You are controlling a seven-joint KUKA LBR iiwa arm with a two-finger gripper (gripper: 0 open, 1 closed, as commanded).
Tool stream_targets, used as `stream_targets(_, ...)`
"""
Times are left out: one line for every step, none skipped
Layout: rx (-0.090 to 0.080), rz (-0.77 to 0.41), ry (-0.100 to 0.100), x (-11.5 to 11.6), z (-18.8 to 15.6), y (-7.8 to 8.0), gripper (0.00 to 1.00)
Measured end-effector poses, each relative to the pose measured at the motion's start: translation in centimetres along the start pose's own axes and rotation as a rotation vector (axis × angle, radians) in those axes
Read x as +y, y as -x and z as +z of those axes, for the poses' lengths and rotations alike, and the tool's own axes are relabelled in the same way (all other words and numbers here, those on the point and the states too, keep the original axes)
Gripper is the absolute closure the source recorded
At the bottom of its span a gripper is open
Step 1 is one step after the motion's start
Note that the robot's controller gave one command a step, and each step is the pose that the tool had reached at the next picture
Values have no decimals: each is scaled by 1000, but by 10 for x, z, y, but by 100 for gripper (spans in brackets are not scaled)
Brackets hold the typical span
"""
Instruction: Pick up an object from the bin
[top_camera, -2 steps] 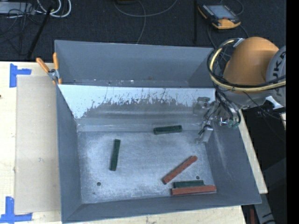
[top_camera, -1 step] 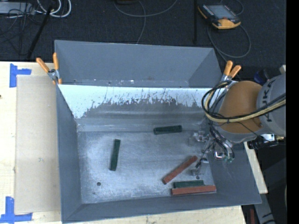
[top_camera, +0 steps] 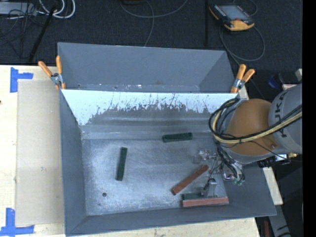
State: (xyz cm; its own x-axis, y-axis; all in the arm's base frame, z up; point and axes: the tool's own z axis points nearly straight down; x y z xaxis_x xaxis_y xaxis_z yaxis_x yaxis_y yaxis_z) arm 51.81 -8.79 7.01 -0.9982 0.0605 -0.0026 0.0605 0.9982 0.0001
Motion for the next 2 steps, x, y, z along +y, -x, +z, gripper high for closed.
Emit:
stream_targets(-3,-1,0,0,-3,2,100)
stream_targets(-6,-1,0,0,-1,3,0)
